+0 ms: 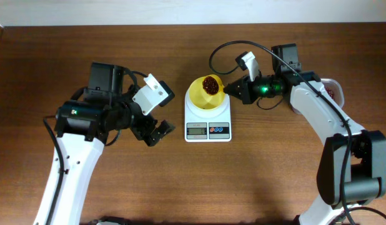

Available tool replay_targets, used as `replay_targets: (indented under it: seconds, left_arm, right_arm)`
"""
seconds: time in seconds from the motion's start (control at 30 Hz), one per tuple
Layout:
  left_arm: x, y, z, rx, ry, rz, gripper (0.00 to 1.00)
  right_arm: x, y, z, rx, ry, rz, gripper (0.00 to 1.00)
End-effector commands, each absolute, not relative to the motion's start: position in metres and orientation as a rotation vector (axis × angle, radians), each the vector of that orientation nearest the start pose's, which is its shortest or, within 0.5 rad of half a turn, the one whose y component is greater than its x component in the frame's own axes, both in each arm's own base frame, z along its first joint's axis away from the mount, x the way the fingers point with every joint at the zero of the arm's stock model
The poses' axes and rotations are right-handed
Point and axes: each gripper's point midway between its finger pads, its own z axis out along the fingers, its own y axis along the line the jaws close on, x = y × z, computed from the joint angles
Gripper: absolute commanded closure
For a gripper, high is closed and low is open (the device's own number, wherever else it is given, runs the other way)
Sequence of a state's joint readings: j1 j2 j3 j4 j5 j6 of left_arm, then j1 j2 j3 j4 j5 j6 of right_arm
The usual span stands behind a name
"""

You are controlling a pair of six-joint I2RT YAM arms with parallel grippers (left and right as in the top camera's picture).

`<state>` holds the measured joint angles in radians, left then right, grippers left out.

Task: Scoop item into bowl and weigh 50g on scale
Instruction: 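Tilt the scoop with the right gripper to pour beans into the bowl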

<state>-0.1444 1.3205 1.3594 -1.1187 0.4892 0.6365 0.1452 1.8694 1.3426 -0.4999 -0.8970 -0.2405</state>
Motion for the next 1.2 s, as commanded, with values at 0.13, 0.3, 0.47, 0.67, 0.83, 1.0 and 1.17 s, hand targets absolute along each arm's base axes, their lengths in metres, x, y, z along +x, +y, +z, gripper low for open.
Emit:
replay_targets:
  seconds: [0.13,0.3,0.47,0.67,0.83,1.0,1.17]
  left_arm:
    - [0.289,-0.123,0.237,1.117,2.267,-0.453,0.01]
    - [0.289,-0.123,0.237,1.117,2.267,-0.453,0.01]
    - [0.289,-0.123,0.237,1.117,2.268,-0.453,0.01]
    - [0.289,-0.123,0.237,1.117,2.267,-0.453,0.01]
    - [0.289,-0.123,0.237,1.117,2.267,-0.453,0.01]
    - [0.289,-0.123,0.237,1.117,2.267,-0.453,0.01]
    - [0.289,-0.123,0.237,1.117,2.268,-0.453,0.01]
  right_arm:
    - [0.409,0.198,0.138,-0.945,2.129,1.02,0.96]
    - [0.409,0.198,0.138,-1.026,2.071,0.978,0.96]
    - [0.41,0.198,0.138,-1.051,2.05,0.962,0.96]
    - [0.414,0.196,0.136,-1.05,2.058,0.928,0.96]
    - [0.417,0.196,0.137,-1.052,2.046,0.912,0.96]
    - [0.422,0.19,0.132,-1.045,2.076,0.848,0.96]
    - [0.425,0.191,0.134,-1.048,2.06,0.839,0.96]
